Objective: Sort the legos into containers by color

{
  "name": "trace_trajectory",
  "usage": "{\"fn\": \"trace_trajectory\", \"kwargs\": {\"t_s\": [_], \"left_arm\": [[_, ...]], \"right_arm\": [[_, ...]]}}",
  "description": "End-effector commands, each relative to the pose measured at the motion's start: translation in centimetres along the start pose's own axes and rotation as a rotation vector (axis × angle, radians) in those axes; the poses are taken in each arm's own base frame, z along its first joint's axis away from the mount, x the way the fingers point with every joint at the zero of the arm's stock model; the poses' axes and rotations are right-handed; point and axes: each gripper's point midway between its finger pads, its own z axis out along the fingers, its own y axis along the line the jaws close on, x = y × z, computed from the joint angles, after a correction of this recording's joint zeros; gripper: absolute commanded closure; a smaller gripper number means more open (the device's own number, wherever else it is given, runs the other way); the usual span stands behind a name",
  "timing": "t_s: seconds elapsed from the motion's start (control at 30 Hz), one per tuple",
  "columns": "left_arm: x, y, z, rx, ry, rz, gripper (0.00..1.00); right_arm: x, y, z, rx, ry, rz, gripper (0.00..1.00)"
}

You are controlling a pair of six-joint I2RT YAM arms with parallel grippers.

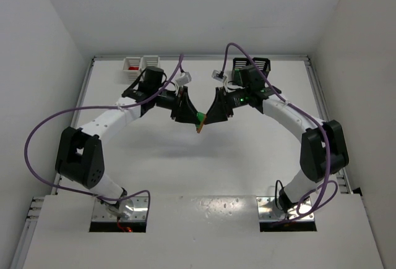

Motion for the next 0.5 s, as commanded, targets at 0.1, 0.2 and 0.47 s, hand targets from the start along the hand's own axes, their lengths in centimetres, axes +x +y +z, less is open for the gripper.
{"fn": "trace_trajectory", "kwargs": {"t_s": [0.1, 0.2, 0.47], "left_arm": [[-1.9, -0.7, -0.4, 0.044, -0.028, 0.08, 0.76], [-2.5, -0.4, -1.2, 0.033, -0.043, 0.085, 0.85], [-3.7, 2.2, -5.2, -0.069, -0.107, 0.075, 0.89]], "right_arm": [[-0.1, 1.1, 0.1, -0.036, -0.005, -0.069, 1.0], [0.4, 1.0, -0.2, -0.029, -0.011, -0.069, 1.0], [0.2, 0.7, -1.6, 0.013, -0.041, -0.091, 1.0]]}}
